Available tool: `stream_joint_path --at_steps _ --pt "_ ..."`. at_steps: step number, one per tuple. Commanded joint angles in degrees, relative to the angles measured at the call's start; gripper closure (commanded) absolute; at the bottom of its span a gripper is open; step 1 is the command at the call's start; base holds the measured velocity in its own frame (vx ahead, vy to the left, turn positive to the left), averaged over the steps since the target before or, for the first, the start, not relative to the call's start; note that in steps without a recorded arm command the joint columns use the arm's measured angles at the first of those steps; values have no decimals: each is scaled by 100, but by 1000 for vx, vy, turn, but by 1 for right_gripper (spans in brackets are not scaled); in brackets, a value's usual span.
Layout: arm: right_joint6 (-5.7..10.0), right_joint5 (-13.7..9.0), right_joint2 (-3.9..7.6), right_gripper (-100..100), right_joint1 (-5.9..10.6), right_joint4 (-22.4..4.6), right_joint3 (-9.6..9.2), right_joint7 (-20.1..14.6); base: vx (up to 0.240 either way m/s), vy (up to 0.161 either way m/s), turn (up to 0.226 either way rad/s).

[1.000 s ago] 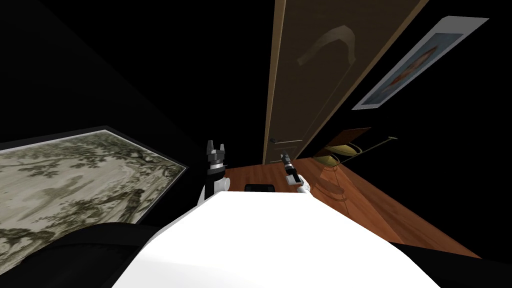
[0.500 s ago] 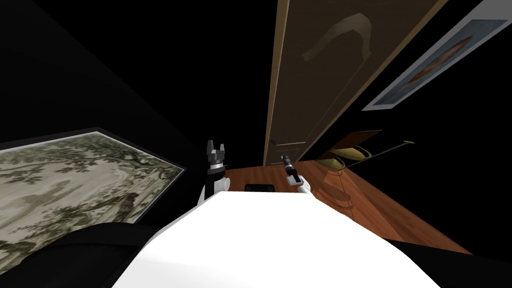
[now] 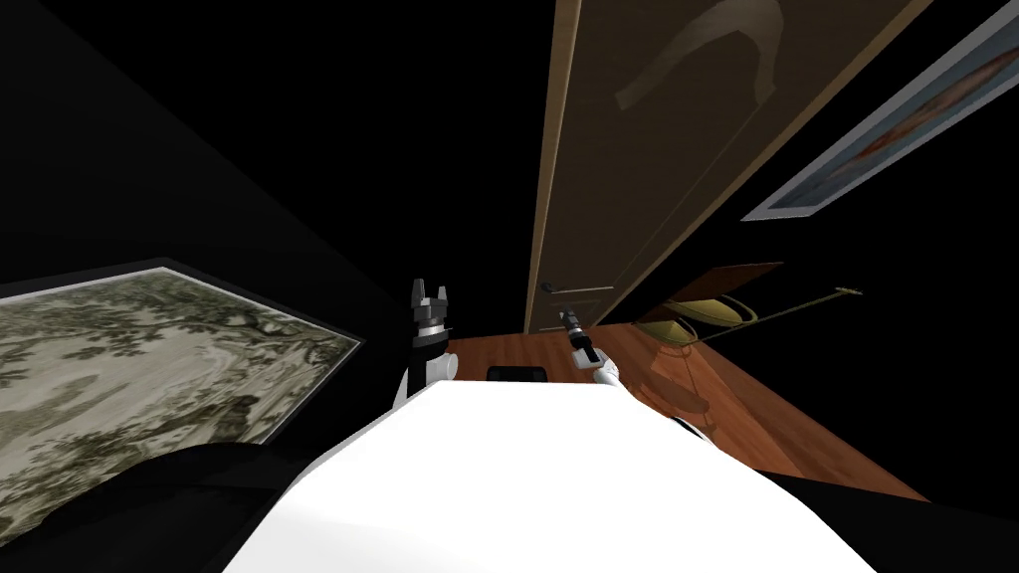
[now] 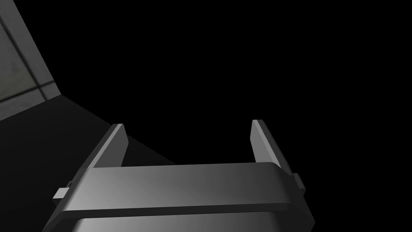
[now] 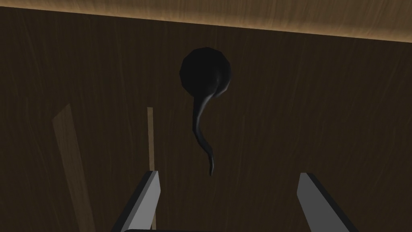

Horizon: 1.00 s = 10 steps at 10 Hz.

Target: Pull the door open

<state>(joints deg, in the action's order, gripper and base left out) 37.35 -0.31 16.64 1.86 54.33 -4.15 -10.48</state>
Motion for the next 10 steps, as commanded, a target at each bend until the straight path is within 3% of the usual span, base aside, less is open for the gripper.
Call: stream_joint_path --at_steps 1,3,7,9,10 --pt "16 -1 33 -100 74 -187 -14 -46 107 -35 40" --pt "36 -1 40 -100 107 -258 -17 -52 98 -39 34" --pt "441 -179 406 -100 -58 -663 256 -296 183 103 189" --pt "503 -207 462 -100 -85 -723 298 -332 97 37 54" --pt "685 -286 625 -100 -163 -899 421 -438 143 43 272"
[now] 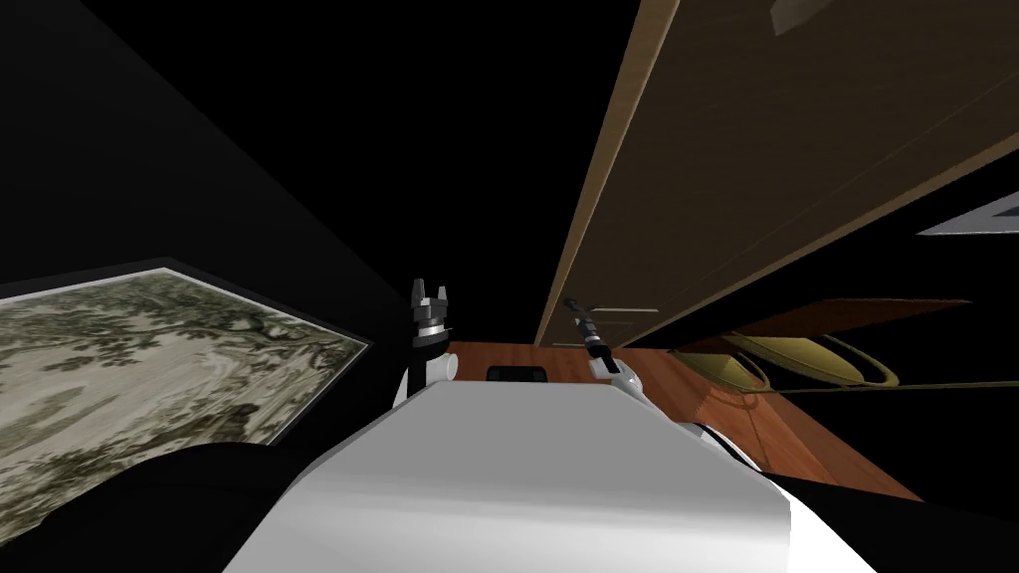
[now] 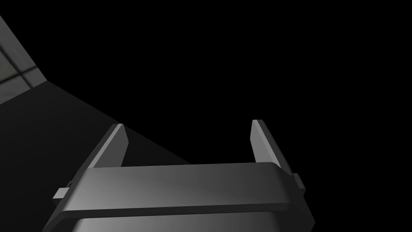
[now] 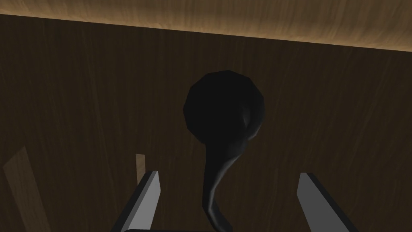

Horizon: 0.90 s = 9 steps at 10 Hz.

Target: Pull the door open

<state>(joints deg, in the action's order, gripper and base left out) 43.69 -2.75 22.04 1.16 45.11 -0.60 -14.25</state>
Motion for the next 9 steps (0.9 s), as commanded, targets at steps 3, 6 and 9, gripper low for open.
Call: stream_joint_path --at_steps 3,6,9 --pt "299 -151 307 -100 -199 -218 234 -206 203 9 178" --pt "189 -133 266 100 -197 -100 207 -169 15 -2 -2" --pt "189 -133 266 100 -197 -100 207 -169 -16 -1 3"
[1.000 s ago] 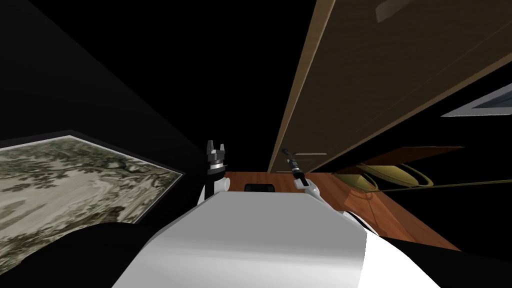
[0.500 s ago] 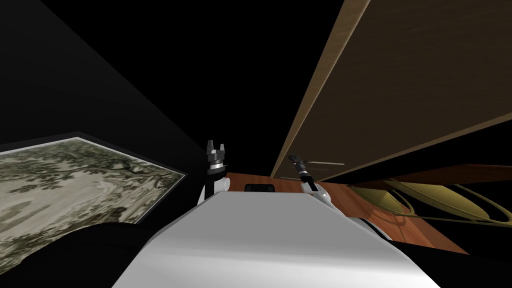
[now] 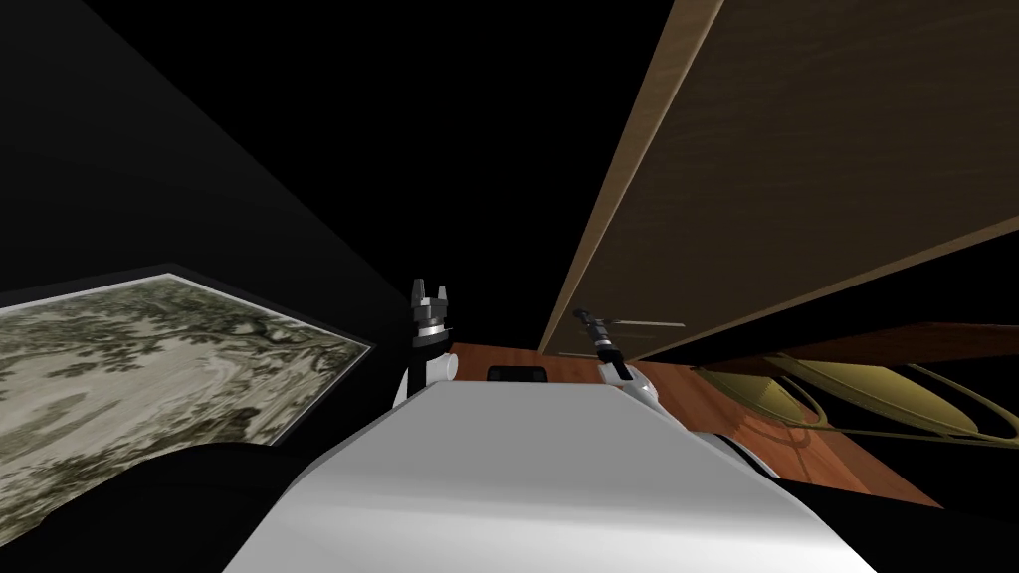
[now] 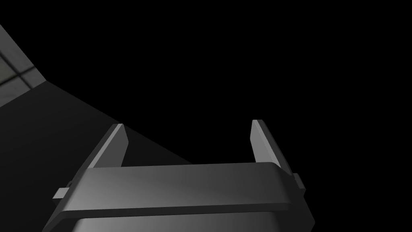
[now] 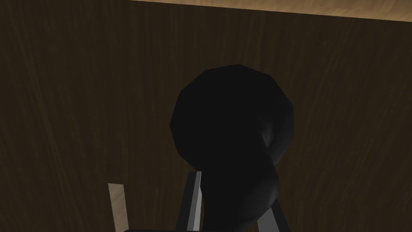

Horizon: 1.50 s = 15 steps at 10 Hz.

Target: Pull the door open

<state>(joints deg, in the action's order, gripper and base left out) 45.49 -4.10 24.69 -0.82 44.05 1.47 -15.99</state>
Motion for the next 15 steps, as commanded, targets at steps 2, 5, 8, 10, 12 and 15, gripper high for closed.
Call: stream_joint_path --at_steps 2,5,8,10,12,15 --pt "105 21 85 100 -79 8 -68 -96 -53 -12 60" --pt "299 59 242 100 -221 24 -192 -273 -157 -55 108" --pt "557 110 451 100 -410 47 -356 -509 -208 -86 140" --pt "689 136 558 100 -506 58 -441 -629 -198 -68 98" --pt "808 142 569 100 -596 31 -471 -662 -112 -39 103" --pt "1006 147 659 100 -695 -24 -503 -739 -174 -82 139"
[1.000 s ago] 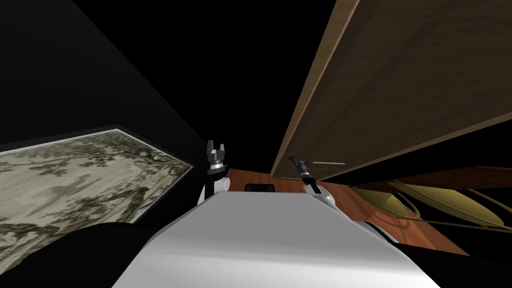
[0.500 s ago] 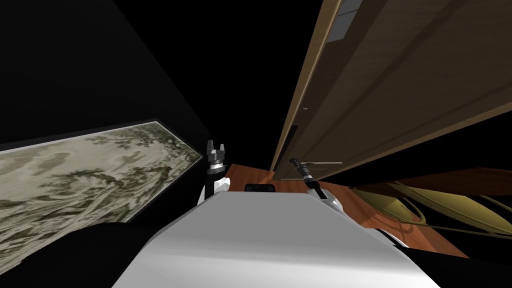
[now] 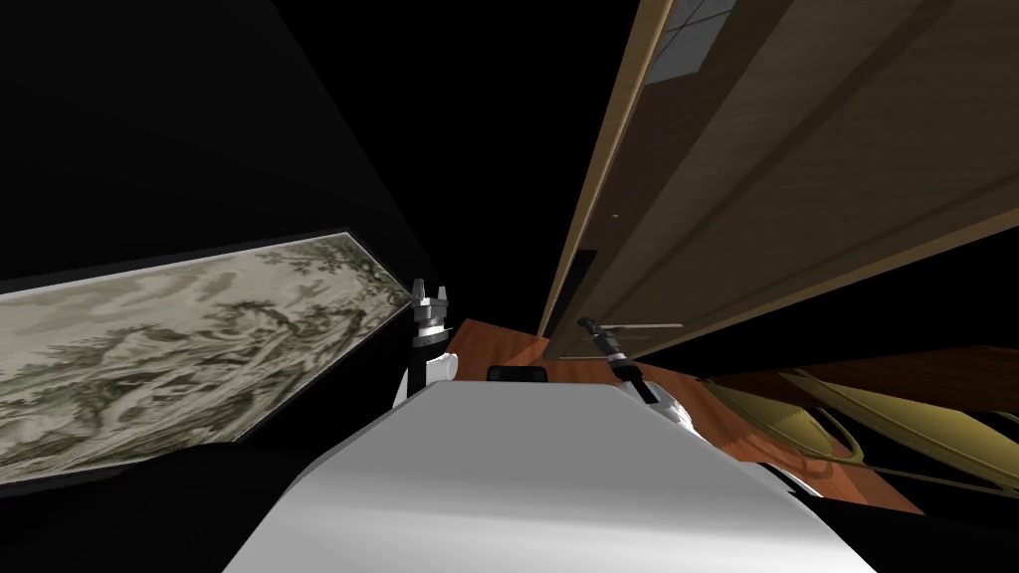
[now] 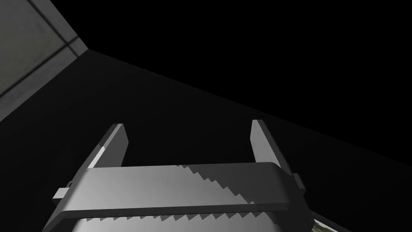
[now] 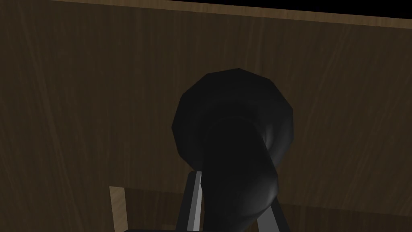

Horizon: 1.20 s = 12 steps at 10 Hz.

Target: Pull the door open

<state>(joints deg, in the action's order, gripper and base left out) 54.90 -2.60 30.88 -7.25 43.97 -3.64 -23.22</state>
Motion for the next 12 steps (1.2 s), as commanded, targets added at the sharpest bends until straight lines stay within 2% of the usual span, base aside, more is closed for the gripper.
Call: stream_joint_path --at_steps 1,4,5,6,7,12 --pt "175 0 90 100 -107 -46 -10 -57 -184 -67 155" --pt "530 9 252 100 -284 -143 -68 -194 -210 -67 188" --pt "601 11 285 100 -320 -163 -80 -222 -243 -122 139" --pt "547 19 239 100 -262 -174 -95 -213 -102 -48 31" --pt "713 25 266 100 -330 -250 -127 -247 -147 -39 183" --pt "1171 14 411 100 -513 -453 -158 -332 -219 -100 197"
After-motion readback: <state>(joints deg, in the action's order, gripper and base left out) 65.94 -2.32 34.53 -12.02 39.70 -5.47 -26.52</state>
